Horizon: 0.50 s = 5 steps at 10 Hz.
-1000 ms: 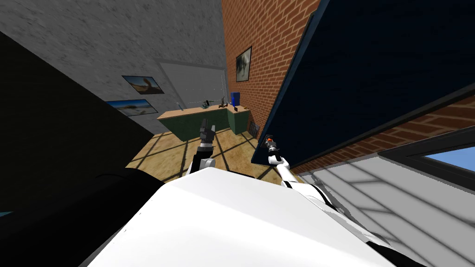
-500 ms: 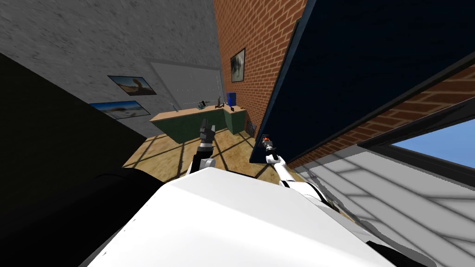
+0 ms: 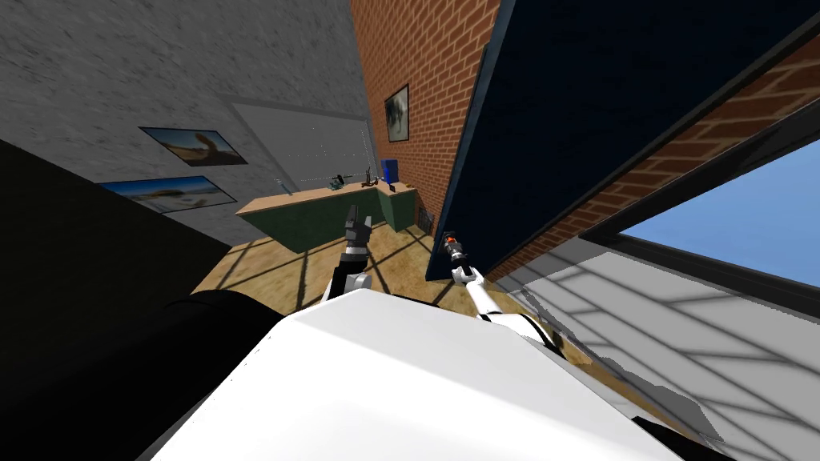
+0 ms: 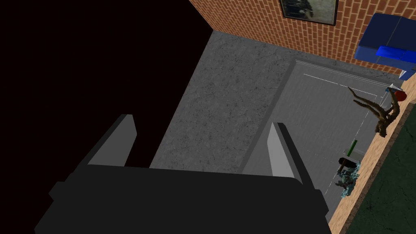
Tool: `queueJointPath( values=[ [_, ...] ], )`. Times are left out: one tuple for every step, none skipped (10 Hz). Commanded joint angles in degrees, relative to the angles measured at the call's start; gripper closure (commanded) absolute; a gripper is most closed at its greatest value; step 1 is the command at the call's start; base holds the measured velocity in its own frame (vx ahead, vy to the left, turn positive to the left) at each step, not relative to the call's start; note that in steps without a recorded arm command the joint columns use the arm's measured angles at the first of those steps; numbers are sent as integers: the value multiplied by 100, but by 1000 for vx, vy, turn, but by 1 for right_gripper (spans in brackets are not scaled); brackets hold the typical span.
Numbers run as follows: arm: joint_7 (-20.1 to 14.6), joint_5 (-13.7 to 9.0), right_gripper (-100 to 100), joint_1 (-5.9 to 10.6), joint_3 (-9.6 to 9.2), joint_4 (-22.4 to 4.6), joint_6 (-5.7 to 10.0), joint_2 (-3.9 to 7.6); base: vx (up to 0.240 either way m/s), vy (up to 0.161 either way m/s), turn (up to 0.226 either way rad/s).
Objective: Pull the door open
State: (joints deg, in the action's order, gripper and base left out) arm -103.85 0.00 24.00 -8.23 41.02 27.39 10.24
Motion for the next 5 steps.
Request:
queueJointPath(
  values=[
    [-65,67,100,-45,-176,159,-109,-84,-34,-100,-51],
    [-98,127,100,-48,-302,223,-130,-156,-25,-125,-95],
    [-98,127,100,-48,-302,223,-130,-156,-20,-91,-36],
    [-143,210,100,-52,-476,310,-159,-254,-20,-127,-89],
    [-143,210,100,-52,-476,310,-159,-254,-7,-130,-17]
  ],
)
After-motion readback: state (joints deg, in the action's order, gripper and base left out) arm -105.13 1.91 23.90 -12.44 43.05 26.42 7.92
